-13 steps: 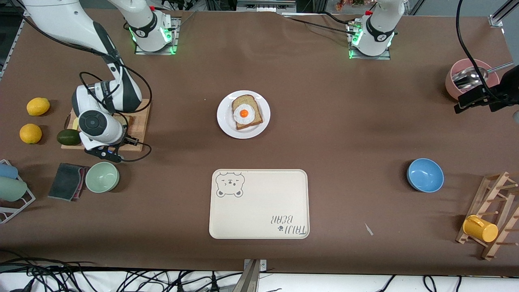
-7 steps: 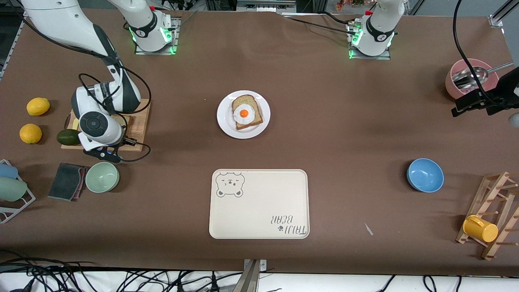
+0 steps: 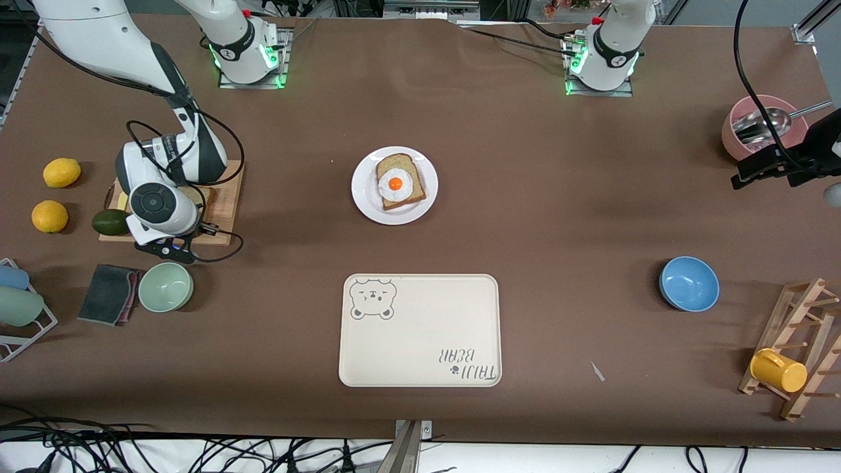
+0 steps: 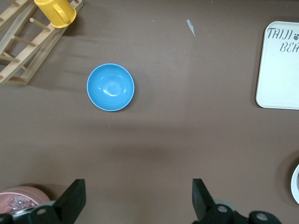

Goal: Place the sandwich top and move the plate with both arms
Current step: 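Reach the right gripper to the bread slice on the board and grasp it, then lift the bread slice and lay it on the egg toast with the right gripper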

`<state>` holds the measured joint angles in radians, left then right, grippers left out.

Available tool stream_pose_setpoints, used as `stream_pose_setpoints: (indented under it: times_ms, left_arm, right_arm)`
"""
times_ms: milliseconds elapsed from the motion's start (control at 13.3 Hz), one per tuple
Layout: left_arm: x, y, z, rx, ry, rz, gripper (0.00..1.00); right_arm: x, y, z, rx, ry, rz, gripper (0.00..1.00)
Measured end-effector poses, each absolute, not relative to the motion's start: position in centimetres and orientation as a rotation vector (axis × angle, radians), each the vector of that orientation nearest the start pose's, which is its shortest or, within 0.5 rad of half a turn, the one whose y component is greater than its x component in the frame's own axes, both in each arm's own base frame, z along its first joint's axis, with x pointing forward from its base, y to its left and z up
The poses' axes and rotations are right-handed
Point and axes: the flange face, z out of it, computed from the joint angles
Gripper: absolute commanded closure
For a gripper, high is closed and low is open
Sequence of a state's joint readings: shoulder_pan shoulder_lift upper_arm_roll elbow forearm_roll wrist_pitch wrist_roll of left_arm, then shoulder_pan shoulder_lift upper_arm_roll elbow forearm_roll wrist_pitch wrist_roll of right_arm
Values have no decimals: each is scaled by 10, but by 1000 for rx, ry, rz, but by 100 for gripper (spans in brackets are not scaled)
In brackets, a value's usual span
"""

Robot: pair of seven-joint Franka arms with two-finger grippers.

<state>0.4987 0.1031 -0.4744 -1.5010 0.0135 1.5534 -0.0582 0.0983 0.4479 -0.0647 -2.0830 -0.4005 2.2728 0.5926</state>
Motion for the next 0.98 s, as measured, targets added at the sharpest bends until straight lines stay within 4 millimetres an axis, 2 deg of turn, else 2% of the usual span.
stream_pose_setpoints:
  times_ms: [150,225,450,676,826,976]
  left_arm:
    - [580,30,603,-3171,-133,63,0]
    - [580,30,603,-3171,-133,63,0]
    - [580,30,603,-3171,-134,63,0]
    - [580,31,603,-3171,-137,64,0]
    - [580,31,601,-3171,-137,71,0]
    - [580,31,598,-3170,-136,81,0]
  right_arm:
    - [561,16,196,-3477,435,310,100]
    - [565,27,203,-3488,417,343,100]
    - [581,71,236,-3507,370,390,100]
    - [588,114,260,-3472,363,376,100]
    - [587,151,277,-3422,381,412,100]
    - [582,200,298,-3343,387,438,100]
